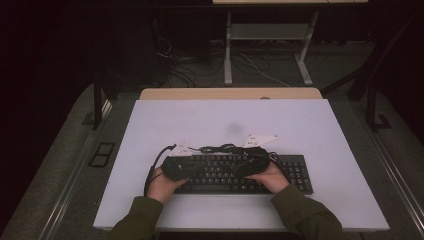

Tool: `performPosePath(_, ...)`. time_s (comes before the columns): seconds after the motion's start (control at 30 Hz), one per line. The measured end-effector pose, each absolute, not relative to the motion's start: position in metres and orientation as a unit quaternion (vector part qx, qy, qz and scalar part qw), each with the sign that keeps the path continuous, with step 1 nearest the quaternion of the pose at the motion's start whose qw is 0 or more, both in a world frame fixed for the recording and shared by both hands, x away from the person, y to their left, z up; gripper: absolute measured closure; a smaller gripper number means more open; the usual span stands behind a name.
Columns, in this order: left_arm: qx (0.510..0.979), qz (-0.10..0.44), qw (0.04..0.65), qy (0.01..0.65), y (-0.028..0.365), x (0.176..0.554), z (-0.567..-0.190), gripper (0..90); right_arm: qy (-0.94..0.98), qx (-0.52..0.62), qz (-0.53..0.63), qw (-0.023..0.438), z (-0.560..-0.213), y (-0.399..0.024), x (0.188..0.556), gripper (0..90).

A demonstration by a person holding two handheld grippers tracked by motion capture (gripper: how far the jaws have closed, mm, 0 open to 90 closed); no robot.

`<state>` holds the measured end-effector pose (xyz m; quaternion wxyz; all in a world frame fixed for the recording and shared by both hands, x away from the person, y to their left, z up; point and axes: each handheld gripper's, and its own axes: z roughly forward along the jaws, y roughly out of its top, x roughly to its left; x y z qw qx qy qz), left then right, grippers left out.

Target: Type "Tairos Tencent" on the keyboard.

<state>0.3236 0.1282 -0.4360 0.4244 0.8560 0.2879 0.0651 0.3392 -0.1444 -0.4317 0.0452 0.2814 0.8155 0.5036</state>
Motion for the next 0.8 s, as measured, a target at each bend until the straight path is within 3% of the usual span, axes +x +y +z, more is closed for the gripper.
performPosePath(0.3,0.851,0.066,0.435,0.286,0.131,0.323,-0.432,88.0,0.816,0.281,0.504,0.045,-0.432,-0.145,0.339,21.4)
performPosePath(0.8,0.841,0.069,0.449,0.294,0.138,0.318,-0.427,73.1,0.816,0.282,0.503,0.045,-0.43,-0.147,0.339,22.7)
